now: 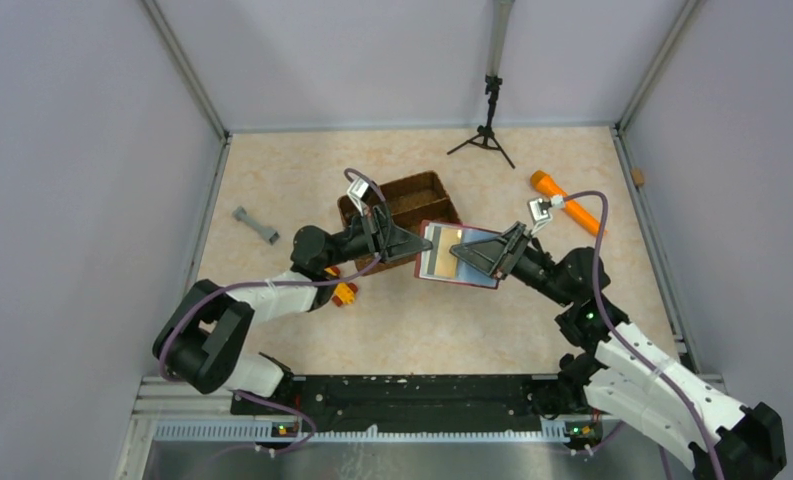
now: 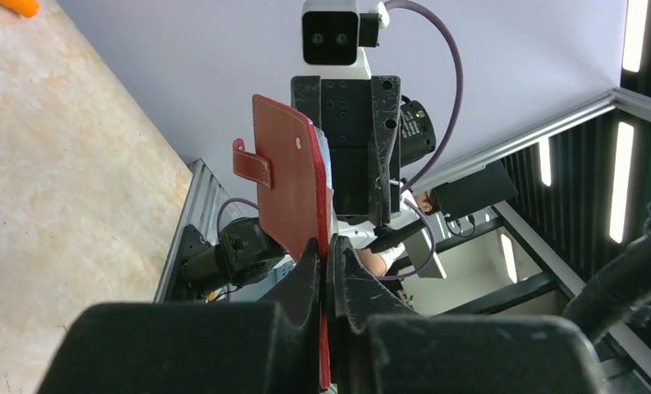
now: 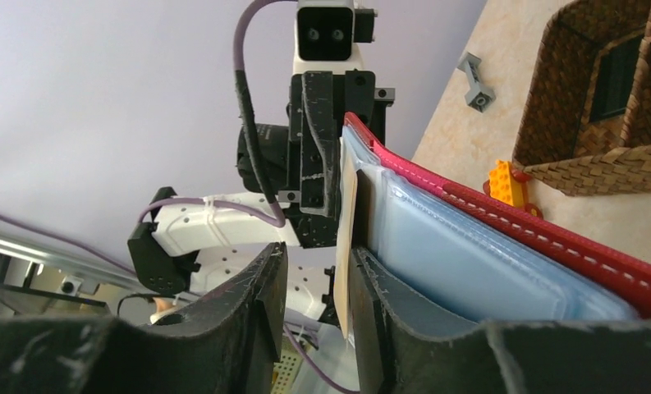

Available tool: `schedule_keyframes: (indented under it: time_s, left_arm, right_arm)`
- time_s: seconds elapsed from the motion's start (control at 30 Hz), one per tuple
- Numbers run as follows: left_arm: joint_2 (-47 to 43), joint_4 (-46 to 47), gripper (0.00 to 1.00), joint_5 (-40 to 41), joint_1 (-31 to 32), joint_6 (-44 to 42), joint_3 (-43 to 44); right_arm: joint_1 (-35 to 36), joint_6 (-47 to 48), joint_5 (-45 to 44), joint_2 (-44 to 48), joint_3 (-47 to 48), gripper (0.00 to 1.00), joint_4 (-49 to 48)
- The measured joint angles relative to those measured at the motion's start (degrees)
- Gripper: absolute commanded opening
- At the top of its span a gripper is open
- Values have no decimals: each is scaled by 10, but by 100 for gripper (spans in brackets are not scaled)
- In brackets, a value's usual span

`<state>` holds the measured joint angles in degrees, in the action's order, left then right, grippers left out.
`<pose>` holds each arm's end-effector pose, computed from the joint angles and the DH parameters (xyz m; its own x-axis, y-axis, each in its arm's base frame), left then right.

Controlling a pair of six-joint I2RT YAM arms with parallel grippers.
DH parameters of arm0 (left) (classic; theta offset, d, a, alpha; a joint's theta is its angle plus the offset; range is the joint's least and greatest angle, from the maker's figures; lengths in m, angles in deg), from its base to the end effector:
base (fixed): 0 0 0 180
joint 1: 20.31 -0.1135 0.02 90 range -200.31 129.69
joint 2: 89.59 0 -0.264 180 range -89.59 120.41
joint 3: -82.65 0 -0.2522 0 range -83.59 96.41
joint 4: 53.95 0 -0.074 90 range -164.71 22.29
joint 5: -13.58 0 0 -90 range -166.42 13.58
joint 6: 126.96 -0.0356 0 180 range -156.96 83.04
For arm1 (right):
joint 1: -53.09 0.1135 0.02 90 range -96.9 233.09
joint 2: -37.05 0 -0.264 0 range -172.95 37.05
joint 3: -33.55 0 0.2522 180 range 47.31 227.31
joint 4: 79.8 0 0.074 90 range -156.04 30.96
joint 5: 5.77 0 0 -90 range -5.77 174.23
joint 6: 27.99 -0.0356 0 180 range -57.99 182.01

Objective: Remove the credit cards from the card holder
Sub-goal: Remove the credit card from the card holder.

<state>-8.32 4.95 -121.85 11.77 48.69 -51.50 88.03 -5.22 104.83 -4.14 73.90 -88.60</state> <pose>0.2206 -0.1682 0.2677 -0.8981 -0.2629 -0.3526 0.4069 -0.1922 -0.8930 0.1402 0.1132 0.2985 -0.7138 0.5542 -0.4282 -0.4227 0.1466 0.8943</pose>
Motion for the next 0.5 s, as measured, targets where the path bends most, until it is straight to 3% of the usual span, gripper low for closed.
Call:
schedule_keyframes:
  time_s: [0.27,0.5]
  left_arm:
    - [41,66,0,0,2,41,0]
    - [45,79,0,2,2,50,0]
  right_arm:
    - [-9,-16,-9,19,-30,18,-29]
    - [-14,-31,-11,22,-42,27,-45]
